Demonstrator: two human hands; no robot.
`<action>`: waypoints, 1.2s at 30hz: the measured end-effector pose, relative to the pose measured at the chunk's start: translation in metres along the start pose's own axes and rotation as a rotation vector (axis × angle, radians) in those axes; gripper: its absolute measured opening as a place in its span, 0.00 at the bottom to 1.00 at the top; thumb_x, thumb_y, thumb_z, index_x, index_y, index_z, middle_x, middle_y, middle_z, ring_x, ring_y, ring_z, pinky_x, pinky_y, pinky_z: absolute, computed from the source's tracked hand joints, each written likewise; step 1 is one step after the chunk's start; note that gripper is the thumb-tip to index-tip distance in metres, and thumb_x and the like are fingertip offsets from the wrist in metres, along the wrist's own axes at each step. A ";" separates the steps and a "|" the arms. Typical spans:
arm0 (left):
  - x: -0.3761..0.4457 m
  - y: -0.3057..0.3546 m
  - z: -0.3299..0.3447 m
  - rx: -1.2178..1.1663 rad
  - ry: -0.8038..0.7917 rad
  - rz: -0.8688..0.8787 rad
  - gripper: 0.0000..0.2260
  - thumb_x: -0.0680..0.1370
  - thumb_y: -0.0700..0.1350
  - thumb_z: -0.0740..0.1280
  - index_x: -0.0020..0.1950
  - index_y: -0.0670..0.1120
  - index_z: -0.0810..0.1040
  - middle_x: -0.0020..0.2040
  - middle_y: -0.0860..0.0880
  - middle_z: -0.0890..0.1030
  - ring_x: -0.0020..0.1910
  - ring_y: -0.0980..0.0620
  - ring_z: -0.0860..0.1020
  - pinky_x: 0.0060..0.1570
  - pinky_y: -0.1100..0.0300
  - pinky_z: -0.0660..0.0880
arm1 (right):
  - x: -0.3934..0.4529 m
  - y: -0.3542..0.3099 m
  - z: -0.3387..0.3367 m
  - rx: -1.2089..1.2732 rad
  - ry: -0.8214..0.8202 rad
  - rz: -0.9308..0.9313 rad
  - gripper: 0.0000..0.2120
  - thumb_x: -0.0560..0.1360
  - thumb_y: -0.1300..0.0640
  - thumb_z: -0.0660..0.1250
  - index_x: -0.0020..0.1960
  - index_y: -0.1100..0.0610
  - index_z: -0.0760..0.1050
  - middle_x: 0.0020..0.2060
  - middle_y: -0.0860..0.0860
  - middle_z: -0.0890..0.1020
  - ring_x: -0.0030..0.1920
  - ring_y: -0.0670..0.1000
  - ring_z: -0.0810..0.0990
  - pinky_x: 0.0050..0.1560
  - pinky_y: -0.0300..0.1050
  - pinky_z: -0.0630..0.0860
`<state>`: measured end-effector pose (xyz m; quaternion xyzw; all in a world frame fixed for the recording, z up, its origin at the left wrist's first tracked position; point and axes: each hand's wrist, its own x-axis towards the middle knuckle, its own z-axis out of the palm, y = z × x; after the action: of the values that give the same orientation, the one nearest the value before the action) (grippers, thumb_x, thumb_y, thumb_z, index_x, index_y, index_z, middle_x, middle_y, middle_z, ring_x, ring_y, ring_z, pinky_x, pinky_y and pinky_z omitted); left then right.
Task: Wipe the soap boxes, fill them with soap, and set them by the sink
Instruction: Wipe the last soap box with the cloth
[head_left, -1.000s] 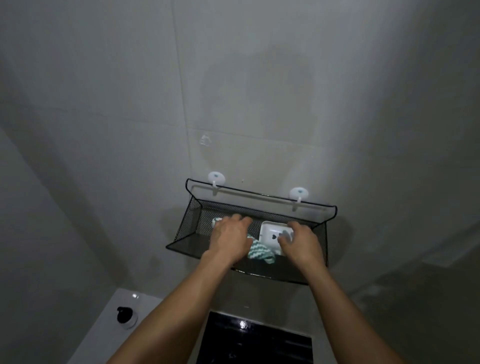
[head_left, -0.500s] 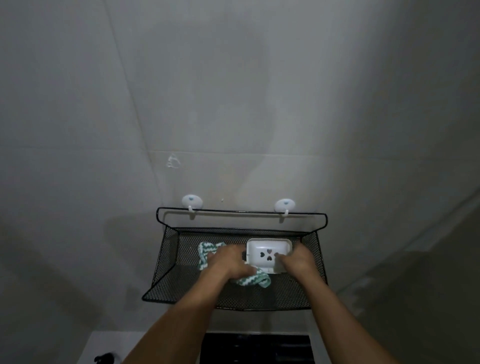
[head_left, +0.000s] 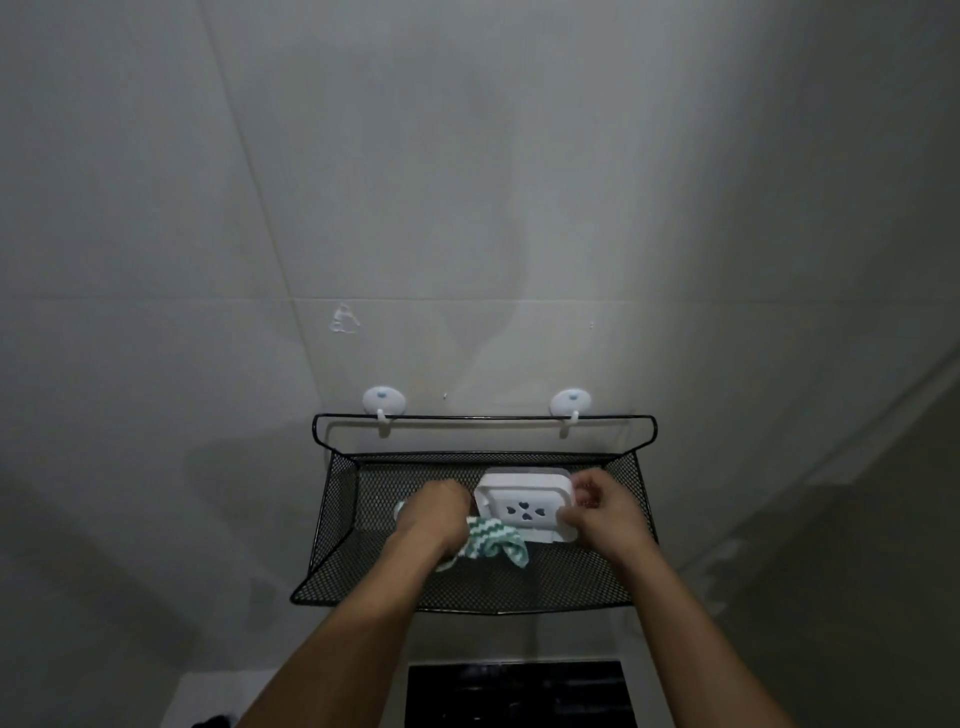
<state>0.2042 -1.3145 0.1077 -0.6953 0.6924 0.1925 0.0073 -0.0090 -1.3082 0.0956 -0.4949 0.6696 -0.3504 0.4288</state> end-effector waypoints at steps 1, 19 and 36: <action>-0.001 -0.003 -0.004 -0.050 0.030 -0.011 0.09 0.74 0.35 0.64 0.50 0.43 0.80 0.54 0.43 0.82 0.53 0.44 0.80 0.50 0.55 0.76 | -0.004 -0.001 -0.001 0.008 -0.005 -0.033 0.12 0.71 0.68 0.73 0.47 0.53 0.76 0.46 0.53 0.83 0.44 0.52 0.82 0.45 0.53 0.83; -0.074 0.022 -0.143 -0.568 0.855 0.242 0.05 0.74 0.40 0.71 0.48 0.45 0.85 0.45 0.51 0.84 0.44 0.54 0.79 0.42 0.73 0.68 | -0.039 -0.102 -0.021 0.152 0.059 -0.799 0.26 0.72 0.71 0.70 0.58 0.43 0.74 0.55 0.38 0.80 0.60 0.39 0.78 0.47 0.31 0.77; -0.100 0.053 -0.163 -0.492 0.855 0.659 0.10 0.74 0.42 0.74 0.55 0.48 0.86 0.56 0.52 0.83 0.59 0.53 0.77 0.62 0.56 0.72 | -0.038 -0.134 -0.014 0.182 0.134 -0.967 0.23 0.71 0.61 0.70 0.61 0.41 0.77 0.57 0.36 0.79 0.59 0.41 0.79 0.48 0.41 0.82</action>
<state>0.1981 -1.2653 0.3001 -0.4406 0.7483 0.0424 -0.4940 0.0321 -1.3061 0.2291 -0.6857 0.3562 -0.5974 0.2146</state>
